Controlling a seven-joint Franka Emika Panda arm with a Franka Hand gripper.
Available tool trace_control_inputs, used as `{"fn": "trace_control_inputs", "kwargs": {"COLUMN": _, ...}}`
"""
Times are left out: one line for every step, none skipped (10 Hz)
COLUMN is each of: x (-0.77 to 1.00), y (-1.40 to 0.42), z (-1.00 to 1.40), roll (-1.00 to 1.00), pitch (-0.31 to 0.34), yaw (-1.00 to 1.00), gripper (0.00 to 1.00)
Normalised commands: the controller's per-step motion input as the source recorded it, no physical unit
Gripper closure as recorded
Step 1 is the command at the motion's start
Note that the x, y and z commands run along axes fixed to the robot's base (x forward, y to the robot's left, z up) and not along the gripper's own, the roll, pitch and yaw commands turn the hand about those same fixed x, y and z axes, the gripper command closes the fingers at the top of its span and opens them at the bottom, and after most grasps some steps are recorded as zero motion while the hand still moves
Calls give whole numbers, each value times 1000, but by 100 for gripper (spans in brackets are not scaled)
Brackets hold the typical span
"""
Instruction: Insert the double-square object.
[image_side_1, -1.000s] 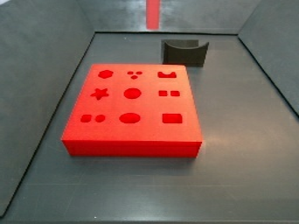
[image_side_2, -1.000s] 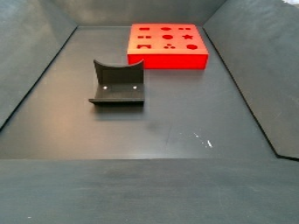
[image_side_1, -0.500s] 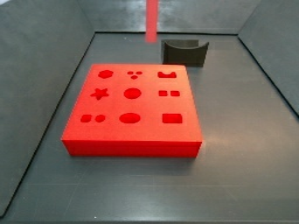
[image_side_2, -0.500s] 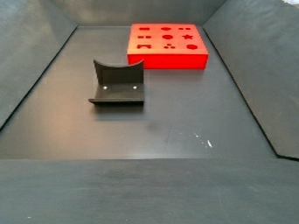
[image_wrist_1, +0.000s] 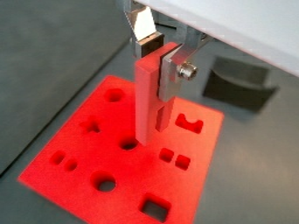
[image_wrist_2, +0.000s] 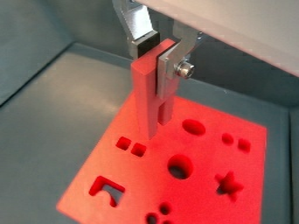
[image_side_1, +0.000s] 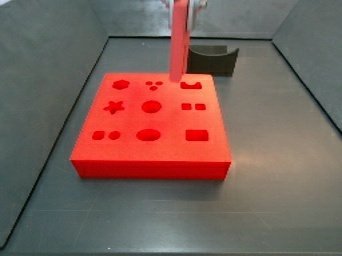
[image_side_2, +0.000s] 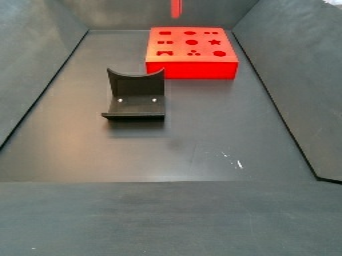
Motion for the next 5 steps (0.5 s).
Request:
{"fn": "trace_control_inputs", "kwargs": {"x": 0, "y": 0, "z": -134, "roll": -30, "pitch": -179, "yaw": -1000, "gripper": 100}}
{"fn": "trace_control_inputs", "kwargs": {"x": 0, "y": 0, "z": -57, "roll": -63, "pitch": -207, "yaw": -986, "gripper": 100}}
{"fn": "trace_control_inputs", "kwargs": {"x": 0, "y": 0, "z": -51, "roll": -63, "pitch": -211, "yaw": -991, "gripper": 100}}
{"fn": "trace_control_inputs", "kwargs": {"x": 0, "y": 0, "z": -34, "roll": -71, "pitch": -219, "yaw": -983, "gripper": 100}}
{"fn": "trace_control_inputs", "kwargs": {"x": 0, "y": 0, "z": -80, "roll": -57, "pitch": -251, "yaw": -969, "gripper": 100}}
